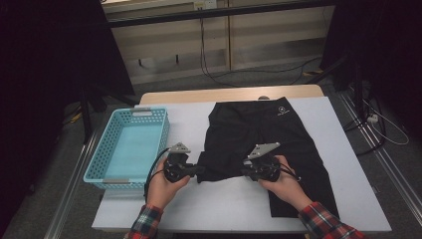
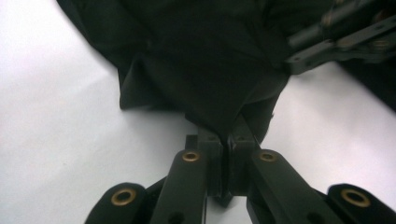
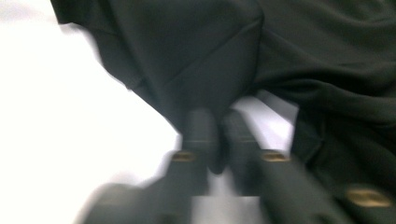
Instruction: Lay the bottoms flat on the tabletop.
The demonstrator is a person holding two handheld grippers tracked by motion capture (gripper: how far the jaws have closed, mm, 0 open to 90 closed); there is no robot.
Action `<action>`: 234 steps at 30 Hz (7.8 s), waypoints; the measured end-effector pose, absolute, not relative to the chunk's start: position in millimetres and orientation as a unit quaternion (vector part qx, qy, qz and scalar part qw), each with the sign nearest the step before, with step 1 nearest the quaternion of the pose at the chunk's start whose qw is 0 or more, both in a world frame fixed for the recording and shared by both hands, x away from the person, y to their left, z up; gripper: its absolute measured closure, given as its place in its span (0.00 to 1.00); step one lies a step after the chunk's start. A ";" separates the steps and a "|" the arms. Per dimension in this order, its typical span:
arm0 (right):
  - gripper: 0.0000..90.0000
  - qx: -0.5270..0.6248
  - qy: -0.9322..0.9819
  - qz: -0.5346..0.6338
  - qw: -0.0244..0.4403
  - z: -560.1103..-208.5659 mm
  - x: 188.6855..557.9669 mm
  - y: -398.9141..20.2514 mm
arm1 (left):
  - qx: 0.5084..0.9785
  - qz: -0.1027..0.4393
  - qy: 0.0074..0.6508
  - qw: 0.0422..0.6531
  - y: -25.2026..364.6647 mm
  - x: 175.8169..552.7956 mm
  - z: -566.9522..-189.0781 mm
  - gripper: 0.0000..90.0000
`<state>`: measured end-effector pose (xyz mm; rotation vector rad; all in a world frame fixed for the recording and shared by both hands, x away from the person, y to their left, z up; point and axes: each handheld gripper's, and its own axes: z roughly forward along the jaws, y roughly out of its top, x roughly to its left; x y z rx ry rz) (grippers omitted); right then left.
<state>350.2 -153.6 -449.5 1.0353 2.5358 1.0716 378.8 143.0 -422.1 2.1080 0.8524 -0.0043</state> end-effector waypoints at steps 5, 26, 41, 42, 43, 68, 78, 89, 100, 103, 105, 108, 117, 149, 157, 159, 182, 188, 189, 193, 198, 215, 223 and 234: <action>1.00 0.354 0.847 0.387 0.084 -438.2 344.3 -161.9 | 0.837 -0.009 0.336 0.432 146.3 374.9 -413.1 0.97; 0.95 0.314 0.864 0.390 0.060 -429.1 283.6 -174.2 | 0.834 0.004 0.348 0.429 143.1 359.8 -420.1 0.64; 0.54 0.375 0.826 0.407 0.109 -426.9 301.1 -192.1 | 0.871 0.003 0.298 0.390 93.8 374.4 -450.4 0.90; 0.54 0.377 0.825 0.406 0.110 -427.5 301.8 -192.6 | 0.869 -0.003 0.302 0.393 93.5 374.8 -451.2 0.96; 0.54 0.379 0.824 0.406 0.113 -428.1 302.7 -193.2 | 0.868 -0.008 0.304 0.392 93.2 375.5 -451.2 1.00; 0.37 0.388 0.818 0.405 0.125 -429.2 313.2 -187.4 | 0.850 0.033 0.291 0.437 128.4 363.8 -423.6 0.83; 0.36 0.392 0.816 0.407 0.123 -429.5 313.4 -189.9 | 0.885 0.006 0.255 0.390 92.6 353.7 -448.3 0.81; 0.34 0.392 0.816 0.405 0.126 -429.6 312.9 -189.3 | 0.863 -0.023 0.289 0.414 101.0 353.6 -432.5 0.99; 0.38 0.381 0.822 0.402 0.131 -430.8 321.9 -171.0 | 0.825 -0.027 0.343 0.448 158.1 355.1 -416.2 0.99; 0.42 0.376 0.827 0.398 0.127 -432.7 327.0 -161.1 | 0.823 -0.030 0.350 0.446 161.3 355.7 -418.4 0.99; 0.47 0.365 0.833 0.394 0.134 -434.2 329.6 -155.1 | 0.828 -0.034 0.348 0.438 157.2 355.3 -422.9 0.99; 0.51 0.369 0.834 0.388 0.137 -437.2 337.3 -149.8 | 0.831 -0.037 0.346 0.434 153.1 355.8 -424.3 0.99; 0.67 0.400 0.835 0.346 0.154 -452.0 370.2 -148.1 | 0.834 -0.039 0.341 0.431 150.5 356.5 -425.4 0.99; 0.68 0.319 0.864 0.375 0.104 -447.9 341.3 -121.0 | 0.818 -0.006 0.378 0.434 180.5 363.9 -408.6 1.00; 1.00 0.325 0.863 0.374 0.101 -446.6 349.4 -133.0 | 0.818 -0.011 0.378 0.432 181.6 365.4 -409.3 1.00; 1.00 0.330 0.857 0.382 0.101 -439.1 349.2 -143.3 | 0.816 -0.010 0.380 0.435 183.0 364.8 -407.6 1.00; 0.65 0.373 0.821 0.416 0.114 -428.5 345.5 -169.9 | 0.859 0.022 0.311 0.406 130.1 360.6 -435.7 0.53; 0.47 0.375 0.825 0.406 0.123 -433.6 341.4 -168.1 | 0.873 0.006 0.301 0.384 118.4 362.9 -447.6 0.71; 0.46 0.374 0.824 0.407 0.122 -433.8 340.7 -168.1 | 0.873 0.005 0.302 0.383 118.2 363.5 -447.3 0.77; 0.44 0.377 0.821 0.409 0.126 -432.9 338.9 -169.4 | 0.872 -0.005 0.311 0.378 117.6 363.4 -447.9 0.95; 0.47 0.379 0.821 0.406 0.133 -435.4 338.9 -168.4 | 0.865 -0.019 0.318 0.389 120.0 363.0 -440.8 0.97; 0.99 0.323 0.863 0.372 0.110 -453.3 348.6 -130.5 | 0.835 -0.042 0.331 0.437 151.1 360.3 -417.9 0.98; 1.00 0.332 0.858 0.376 0.111 -445.6 352.3 -145.7 | 0.834 -0.043 0.333 0.438 152.4 360.1 -417.8 0.98; 0.99 0.352 0.829 0.414 0.133 -427.2 361.0 -162.8 | 0.826 -0.025 0.335 0.452 138.8 371.6 -414.2 0.99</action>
